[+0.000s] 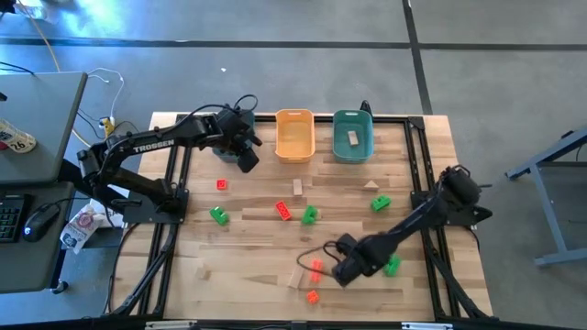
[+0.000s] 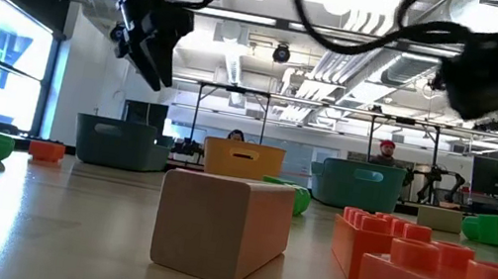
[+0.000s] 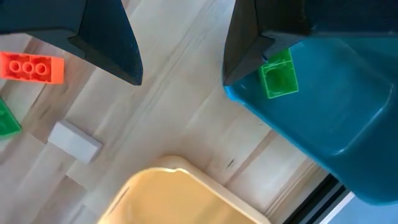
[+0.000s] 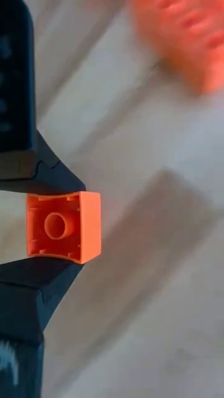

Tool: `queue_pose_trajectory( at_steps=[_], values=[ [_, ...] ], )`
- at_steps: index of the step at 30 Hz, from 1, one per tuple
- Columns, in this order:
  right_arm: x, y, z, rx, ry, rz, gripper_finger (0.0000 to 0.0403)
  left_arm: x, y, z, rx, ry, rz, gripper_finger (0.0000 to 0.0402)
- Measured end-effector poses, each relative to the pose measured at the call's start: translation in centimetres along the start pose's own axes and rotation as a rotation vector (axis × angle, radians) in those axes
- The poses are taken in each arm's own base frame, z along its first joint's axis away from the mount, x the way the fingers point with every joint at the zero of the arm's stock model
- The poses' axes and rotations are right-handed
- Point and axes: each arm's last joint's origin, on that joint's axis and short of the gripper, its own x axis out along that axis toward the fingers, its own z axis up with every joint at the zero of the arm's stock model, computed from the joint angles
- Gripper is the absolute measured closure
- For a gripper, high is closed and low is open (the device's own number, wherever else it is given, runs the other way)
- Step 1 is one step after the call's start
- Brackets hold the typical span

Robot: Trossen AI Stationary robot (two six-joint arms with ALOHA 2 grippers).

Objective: Sort & place blocks by color
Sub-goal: Put the orange game piece into the yellow bin

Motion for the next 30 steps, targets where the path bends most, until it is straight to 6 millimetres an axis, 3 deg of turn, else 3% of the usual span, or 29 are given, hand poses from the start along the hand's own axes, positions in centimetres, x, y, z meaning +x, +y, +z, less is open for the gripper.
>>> queue_pose_trajectory(
  at_steps=[18,30],
  values=[
    [-3.3,-4.4,15.5,-0.255,-0.228,0.103,0.0301,-0.1,-2.2,-0.5,0.151,0.013,-0.042,0.0193],
    [-6.9,-6.7,22.7,-0.428,-0.449,0.148,0.0301,-0.4,-3.2,-2.3,0.219,0.161,-0.043,0.0193]
  ],
)
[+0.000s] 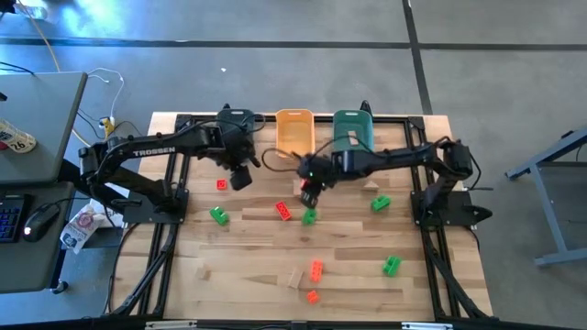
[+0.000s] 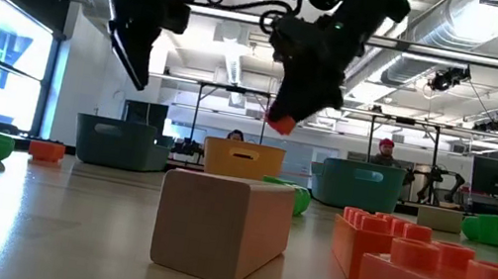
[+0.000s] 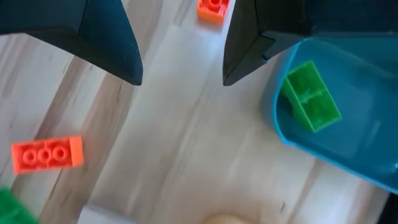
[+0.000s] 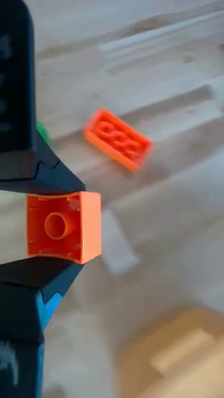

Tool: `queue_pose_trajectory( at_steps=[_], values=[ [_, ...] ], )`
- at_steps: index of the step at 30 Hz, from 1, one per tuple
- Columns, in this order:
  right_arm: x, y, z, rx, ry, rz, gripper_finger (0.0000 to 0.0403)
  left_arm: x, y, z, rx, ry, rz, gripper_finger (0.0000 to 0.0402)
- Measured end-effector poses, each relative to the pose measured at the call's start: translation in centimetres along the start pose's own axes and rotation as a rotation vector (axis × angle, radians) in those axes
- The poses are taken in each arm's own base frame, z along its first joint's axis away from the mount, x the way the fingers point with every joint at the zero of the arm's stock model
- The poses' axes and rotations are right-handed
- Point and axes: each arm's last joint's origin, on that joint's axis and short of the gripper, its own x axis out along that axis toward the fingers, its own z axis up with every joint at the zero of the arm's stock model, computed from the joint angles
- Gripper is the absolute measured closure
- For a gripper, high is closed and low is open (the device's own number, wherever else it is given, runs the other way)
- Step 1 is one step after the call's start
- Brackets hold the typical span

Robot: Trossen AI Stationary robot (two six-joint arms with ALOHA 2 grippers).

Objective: Sort & place blocks by color
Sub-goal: Put the orange game piece into the yellow bin

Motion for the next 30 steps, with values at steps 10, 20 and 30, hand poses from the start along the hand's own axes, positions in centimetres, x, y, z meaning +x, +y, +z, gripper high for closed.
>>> queue_pose_trajectory(
  at_steps=[10,20,30],
  values=[
    [-0.4,-5.2,3.6,-0.044,-0.203,-0.049,0.0301,-0.1,-1.5,-0.8,0.108,0.064,-0.018,0.0193],
    [-0.1,-9.4,5.7,-0.024,-0.367,-0.206,0.0301,-0.3,-3.1,-1.7,0.229,0.128,-0.036,0.0193],
    [3.7,-12.5,5.2,0.029,-0.303,-0.246,0.0301,-0.6,-4.9,-2.7,0.315,0.180,-0.053,0.0193]
  ],
)
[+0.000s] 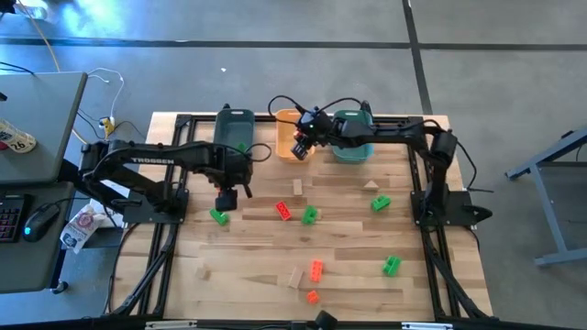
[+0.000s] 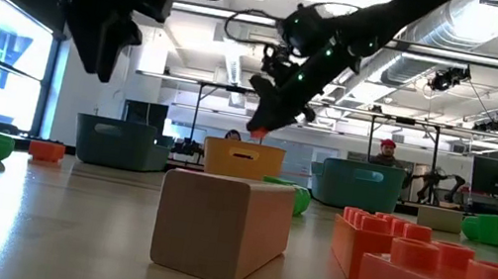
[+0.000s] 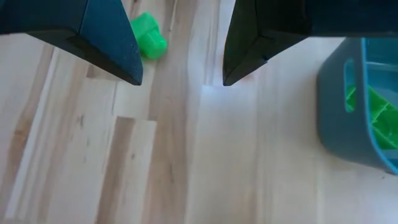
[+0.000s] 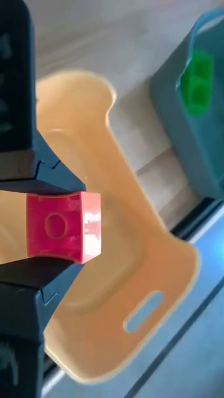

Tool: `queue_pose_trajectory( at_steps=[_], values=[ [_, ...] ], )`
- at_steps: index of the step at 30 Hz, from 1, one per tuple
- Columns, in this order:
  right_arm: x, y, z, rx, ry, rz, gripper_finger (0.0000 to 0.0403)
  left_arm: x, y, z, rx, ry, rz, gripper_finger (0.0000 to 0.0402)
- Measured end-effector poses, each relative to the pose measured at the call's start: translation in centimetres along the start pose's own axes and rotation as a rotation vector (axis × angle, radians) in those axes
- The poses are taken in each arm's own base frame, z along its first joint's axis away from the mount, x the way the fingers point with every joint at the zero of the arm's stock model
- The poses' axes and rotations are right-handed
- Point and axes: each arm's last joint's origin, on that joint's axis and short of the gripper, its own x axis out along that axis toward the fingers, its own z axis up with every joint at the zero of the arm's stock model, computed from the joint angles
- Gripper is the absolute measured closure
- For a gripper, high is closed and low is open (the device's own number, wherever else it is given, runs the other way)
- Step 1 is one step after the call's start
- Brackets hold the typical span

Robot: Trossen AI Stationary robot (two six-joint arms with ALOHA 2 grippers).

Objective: Sort & place blocks by color
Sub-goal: Put the orange game piece into the yellow bin, then put the brown block into the green bin

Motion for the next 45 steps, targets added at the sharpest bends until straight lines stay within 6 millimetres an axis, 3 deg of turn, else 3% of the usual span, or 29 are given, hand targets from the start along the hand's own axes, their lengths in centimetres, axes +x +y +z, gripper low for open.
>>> queue_pose_trajectory(
  at_steps=[10,20,31,38,45],
  values=[
    [1.7,0.3,-1.3,0.041,0.064,0.043,0.0301,1.1,-2.8,-1.0,0.087,0.061,-0.099,0.0193],
    [1.7,0.1,-1.6,0.041,0.093,0.032,0.0216,2.8,-6.4,-3.1,0.141,0.143,-0.132,0.0193],
    [1.6,0.1,-1.5,0.056,0.098,0.034,0.0188,2.4,-10.2,-4.6,0.219,0.150,-0.141,0.0193],
    [0.0,0.6,0.9,0.076,0.181,0.087,0.0188,2.1,-12.7,-6.1,0.250,0.158,-0.141,0.0193],
    [-2.7,2.9,4.5,0.019,0.171,0.143,0.0188,1.7,-15.1,-8.0,0.242,0.126,-0.101,0.0193]
  ],
)
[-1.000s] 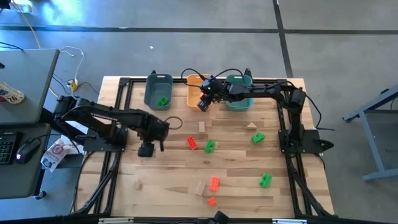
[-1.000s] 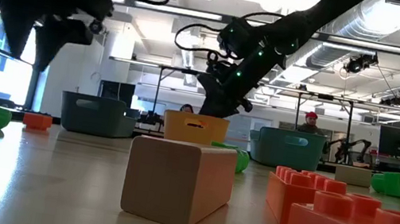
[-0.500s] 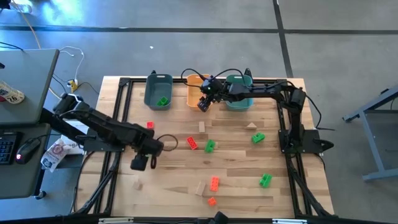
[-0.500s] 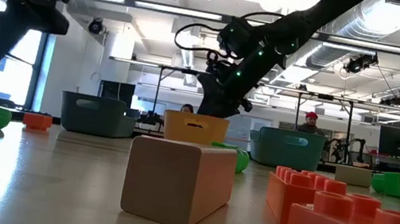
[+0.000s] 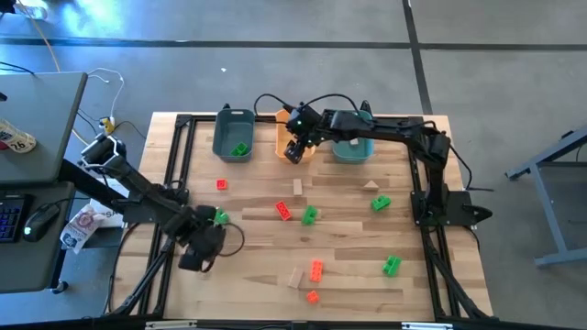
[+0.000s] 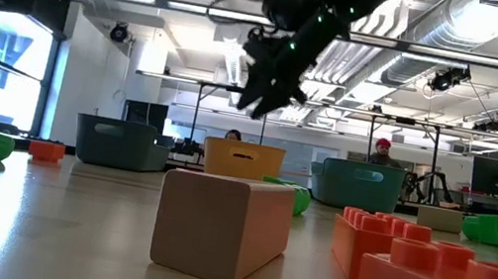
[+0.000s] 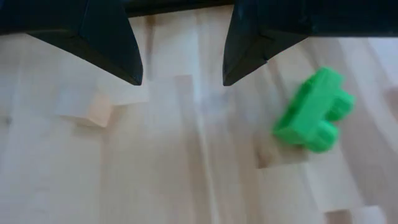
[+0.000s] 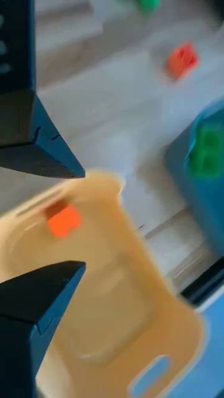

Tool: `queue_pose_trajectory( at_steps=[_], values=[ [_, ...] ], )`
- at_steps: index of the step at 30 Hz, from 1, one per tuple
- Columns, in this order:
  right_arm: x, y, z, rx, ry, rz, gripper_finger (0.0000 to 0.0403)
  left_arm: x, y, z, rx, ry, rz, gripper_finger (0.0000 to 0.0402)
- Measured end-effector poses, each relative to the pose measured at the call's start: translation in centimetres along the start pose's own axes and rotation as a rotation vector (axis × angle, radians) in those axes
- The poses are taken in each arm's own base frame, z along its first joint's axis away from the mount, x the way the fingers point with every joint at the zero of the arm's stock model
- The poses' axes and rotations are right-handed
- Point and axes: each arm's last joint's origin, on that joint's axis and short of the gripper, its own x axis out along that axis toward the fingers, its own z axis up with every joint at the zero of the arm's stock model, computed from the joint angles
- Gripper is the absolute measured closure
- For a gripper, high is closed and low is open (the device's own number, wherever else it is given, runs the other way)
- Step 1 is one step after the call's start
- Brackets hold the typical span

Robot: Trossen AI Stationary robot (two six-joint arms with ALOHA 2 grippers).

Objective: Sort & place blocks by color
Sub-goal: Put the brown block into the green bin

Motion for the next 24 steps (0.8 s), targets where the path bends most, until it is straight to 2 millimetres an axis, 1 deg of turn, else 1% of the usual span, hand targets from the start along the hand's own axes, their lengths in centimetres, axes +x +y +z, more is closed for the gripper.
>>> queue_pose_trajectory(
  at_steps=[3,6,9,13,19,24],
  values=[
    [-1.4,1.3,1.1,-0.024,-0.010,0.014,0.0187,0.0,-1.4,-0.3,0.012,-0.040,-0.030,0.0193],
    [-2.6,2.5,1.8,-0.044,-0.019,-0.009,0.0187,0.0,-2.8,-0.7,0.045,-0.080,-0.066,0.0193],
    [-3.5,3.6,2.2,-0.064,-0.037,-0.027,0.0187,0.1,-4.0,-1.1,0.074,-0.103,-0.080,0.0193],
    [-3.8,4.9,2.2,-0.064,-0.046,-0.009,0.0187,0.0,-5.0,-1.8,0.075,-0.136,-0.076,0.0193],
    [-3.9,6.4,1.7,-0.060,-0.036,0.012,0.0187,0.0,-6.3,-2.5,0.097,-0.180,-0.096,0.0193],
    [-4.1,7.6,1.3,-0.078,-0.033,0.031,0.0187,-0.1,-6.8,-2.6,0.110,-0.213,-0.103,0.0193]
  ],
)
